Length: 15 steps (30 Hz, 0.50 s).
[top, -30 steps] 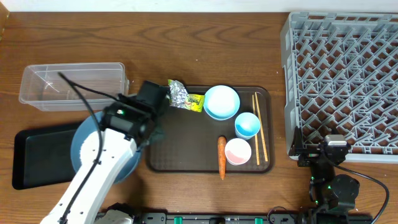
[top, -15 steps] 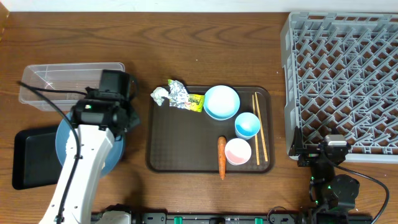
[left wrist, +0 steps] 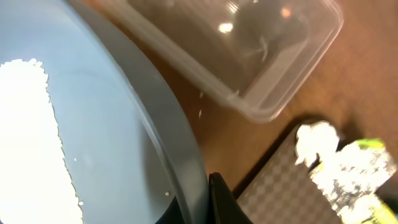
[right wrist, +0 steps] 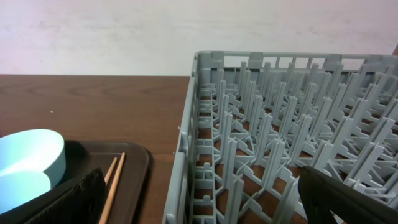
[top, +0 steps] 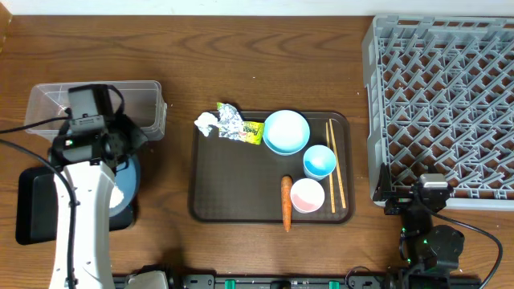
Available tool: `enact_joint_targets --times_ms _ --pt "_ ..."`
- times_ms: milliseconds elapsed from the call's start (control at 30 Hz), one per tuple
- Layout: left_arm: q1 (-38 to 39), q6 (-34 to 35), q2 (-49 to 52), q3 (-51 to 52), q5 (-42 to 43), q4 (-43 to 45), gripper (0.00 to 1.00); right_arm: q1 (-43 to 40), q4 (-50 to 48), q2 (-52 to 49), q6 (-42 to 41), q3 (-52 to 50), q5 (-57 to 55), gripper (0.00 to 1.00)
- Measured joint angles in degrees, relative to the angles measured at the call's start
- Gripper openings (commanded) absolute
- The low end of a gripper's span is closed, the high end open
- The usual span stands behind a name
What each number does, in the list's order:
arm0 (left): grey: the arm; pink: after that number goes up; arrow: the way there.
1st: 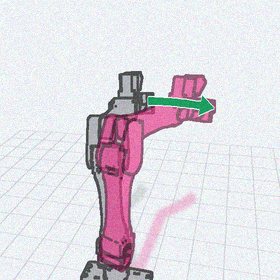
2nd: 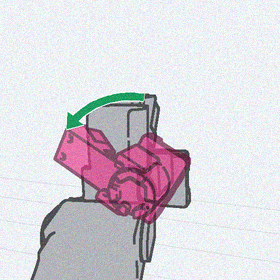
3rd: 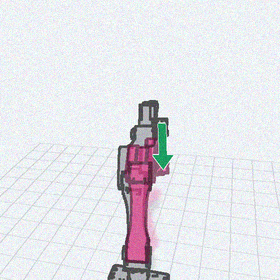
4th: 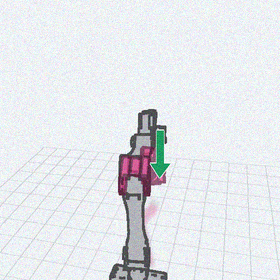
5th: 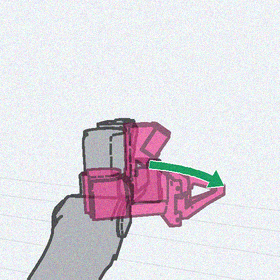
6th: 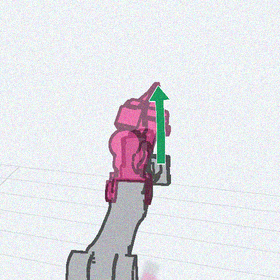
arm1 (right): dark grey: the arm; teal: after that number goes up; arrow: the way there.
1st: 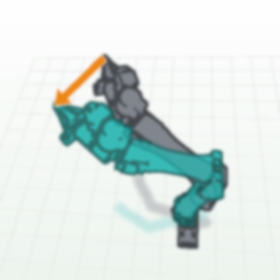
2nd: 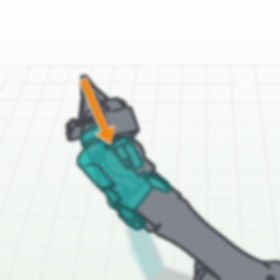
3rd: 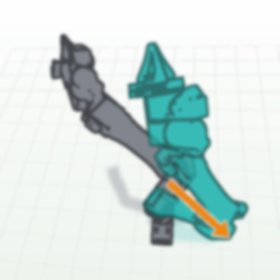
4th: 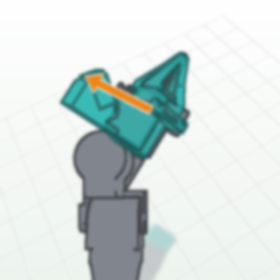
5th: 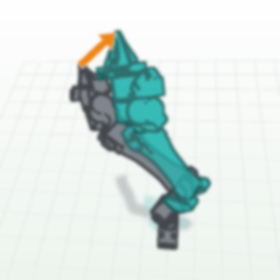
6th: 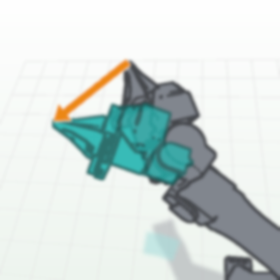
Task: Sort waste into correct bins and load items into the dishwasher rack
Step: 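Carry the bowl left and tip rice onto the black tray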
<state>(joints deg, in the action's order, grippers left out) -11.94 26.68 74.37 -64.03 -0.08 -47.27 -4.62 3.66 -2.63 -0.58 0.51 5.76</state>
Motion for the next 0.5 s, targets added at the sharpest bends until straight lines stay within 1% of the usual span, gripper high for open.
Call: enact_joint_targets --times_ms 233,500 --pt "-5.57 -0.17 0.44 0.00 6.23 6.03 0.06 0.00 -0.02 0.00 0.00 0.00 0.00 0.99" --pt "-17.20 -0.13 1.18 0.00 19.41 9.31 0.06 0.00 0.00 0.00 0.00 0.00 -0.02 0.99"
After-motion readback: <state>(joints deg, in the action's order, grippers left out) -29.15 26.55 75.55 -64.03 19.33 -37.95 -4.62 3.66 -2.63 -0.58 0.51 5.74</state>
